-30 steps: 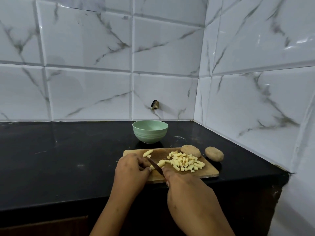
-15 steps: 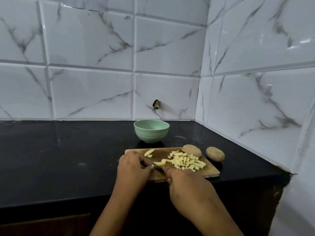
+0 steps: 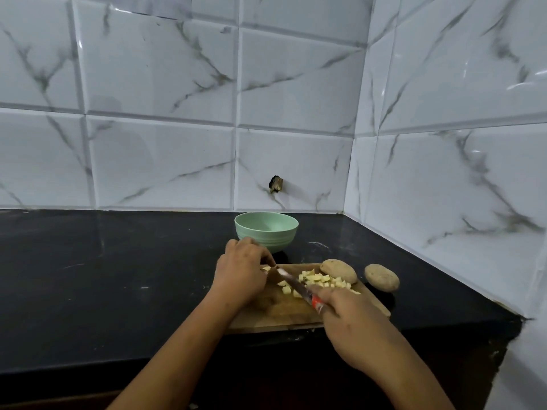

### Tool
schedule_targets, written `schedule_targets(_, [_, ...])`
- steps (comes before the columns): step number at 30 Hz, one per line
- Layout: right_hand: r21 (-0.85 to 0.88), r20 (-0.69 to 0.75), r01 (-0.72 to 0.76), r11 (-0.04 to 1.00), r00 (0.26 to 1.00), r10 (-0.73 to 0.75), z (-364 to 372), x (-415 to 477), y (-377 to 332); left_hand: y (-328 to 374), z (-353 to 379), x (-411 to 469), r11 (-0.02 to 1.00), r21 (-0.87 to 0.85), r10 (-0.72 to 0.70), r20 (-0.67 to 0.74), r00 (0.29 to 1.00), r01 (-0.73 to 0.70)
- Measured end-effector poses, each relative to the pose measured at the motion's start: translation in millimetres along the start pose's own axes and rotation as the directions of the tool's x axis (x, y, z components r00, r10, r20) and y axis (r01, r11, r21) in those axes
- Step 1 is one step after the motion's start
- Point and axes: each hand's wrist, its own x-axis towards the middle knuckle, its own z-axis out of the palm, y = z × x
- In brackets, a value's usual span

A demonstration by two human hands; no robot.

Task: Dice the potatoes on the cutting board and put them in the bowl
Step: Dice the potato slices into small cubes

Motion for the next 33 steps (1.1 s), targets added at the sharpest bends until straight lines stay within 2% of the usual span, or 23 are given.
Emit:
schedule_targets(3, [0.042,0.076,0.004,0.999,0.997,-0.007,1.4,-1.6,-0.3,-12.1,-1.3,-0.4,0.998,0.051,-0.023,0.042,0.999,0.021])
schedule_targets(7, [0.135,0.127,-0.077,0.988,0.990,0.059,-1.0,14.5,12.4,-17.3,4.1,-4.1,0.995,0.094,-0.025,0.134,0.991,0.012])
schedule_targets(10, [0.295,0.178,-0.118,0.948,0.982,0.067,-2.5,19.7,23.0,-19.0,6.3,-5.4,0.993,0.113,0.008,0.083,0.997,-0.017])
schedule_targets(15, [0.402,0.230,-0.214,0.890,0.965,0.128,-10.7,16.3,23.8,-18.5,6.2,-4.3,0.998,0.063,-0.031,0.049,0.998,0.027])
schedule_targets(18, [0.382,0.194,-0.206,0.901,0.971,0.140,-17.1,13.4,24.5,-15.2,6.8,-5.4,0.998,0.036,-0.045,0.067,0.997,0.043])
schedule_targets(22, [0.308,0.062,-0.153,0.939,0.988,0.141,-21.5,10.4,25.5,-3.9,12.7,-3.2,0.999,0.050,-0.021,0.067,0.998,0.017])
schedule_targets(27, [0.287,0.067,-0.134,0.949,0.991,0.119,-14.6,5.2,18.7,14.8,20.1,2.9,0.999,-0.020,0.036,0.103,0.994,-0.034])
schedule_targets(33, [0.245,0.051,-0.059,0.968,0.998,0.048,-2.3,-3.8,12.0,-3.4,8.8,0.2,0.999,0.020,-0.049,0.057,0.997,0.047])
